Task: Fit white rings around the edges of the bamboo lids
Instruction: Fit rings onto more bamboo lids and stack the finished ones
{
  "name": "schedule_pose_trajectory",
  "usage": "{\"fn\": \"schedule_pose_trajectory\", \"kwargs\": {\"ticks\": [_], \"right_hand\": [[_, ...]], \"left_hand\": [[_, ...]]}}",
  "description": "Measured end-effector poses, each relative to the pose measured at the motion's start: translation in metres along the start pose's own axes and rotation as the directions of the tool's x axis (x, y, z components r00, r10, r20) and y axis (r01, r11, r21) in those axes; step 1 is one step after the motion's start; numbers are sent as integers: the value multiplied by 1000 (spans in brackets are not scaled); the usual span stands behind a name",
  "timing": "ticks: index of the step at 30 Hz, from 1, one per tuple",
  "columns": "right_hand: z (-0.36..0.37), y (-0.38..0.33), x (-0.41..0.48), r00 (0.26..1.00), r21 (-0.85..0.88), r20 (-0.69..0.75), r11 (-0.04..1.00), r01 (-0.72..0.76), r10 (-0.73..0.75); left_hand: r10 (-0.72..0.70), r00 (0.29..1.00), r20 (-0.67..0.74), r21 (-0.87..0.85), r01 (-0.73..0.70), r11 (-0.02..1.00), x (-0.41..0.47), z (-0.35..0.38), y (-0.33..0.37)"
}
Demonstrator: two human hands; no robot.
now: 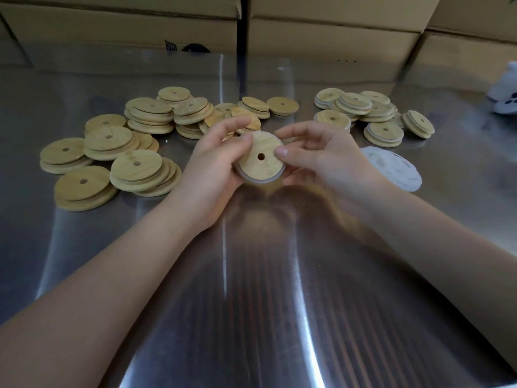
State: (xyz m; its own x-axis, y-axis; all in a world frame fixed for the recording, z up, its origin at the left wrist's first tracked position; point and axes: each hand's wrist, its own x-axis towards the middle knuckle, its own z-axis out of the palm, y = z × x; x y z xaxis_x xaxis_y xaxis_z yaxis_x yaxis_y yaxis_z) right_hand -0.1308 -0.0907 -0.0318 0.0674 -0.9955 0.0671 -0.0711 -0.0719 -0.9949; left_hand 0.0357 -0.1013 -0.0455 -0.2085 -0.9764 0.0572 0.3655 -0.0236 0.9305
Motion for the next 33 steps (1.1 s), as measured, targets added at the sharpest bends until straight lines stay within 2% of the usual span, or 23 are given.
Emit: {"fn": "schedule_pose_trajectory", "kwargs": {"ticks": [3, 6, 14, 33], "right_hand": [[-4, 1, 2, 999, 65, -39, 998, -4, 7], [-7, 2, 3, 998, 94, -63, 996, -7, 13], [-8, 6, 6, 995, 171, -81, 985, -37, 51], [-8, 9, 8, 998, 162, -53, 986, -24, 33]], "left_hand": [[-49, 999, -23, -34, 48, 998, 2, -2, 1], [-63, 998, -19, 12, 64, 998, 2, -4, 0], [5, 996, -94, 109, 5, 994, -1, -7, -1], [14, 989, -148, 116, 4, 993, 0, -8, 1]]}}
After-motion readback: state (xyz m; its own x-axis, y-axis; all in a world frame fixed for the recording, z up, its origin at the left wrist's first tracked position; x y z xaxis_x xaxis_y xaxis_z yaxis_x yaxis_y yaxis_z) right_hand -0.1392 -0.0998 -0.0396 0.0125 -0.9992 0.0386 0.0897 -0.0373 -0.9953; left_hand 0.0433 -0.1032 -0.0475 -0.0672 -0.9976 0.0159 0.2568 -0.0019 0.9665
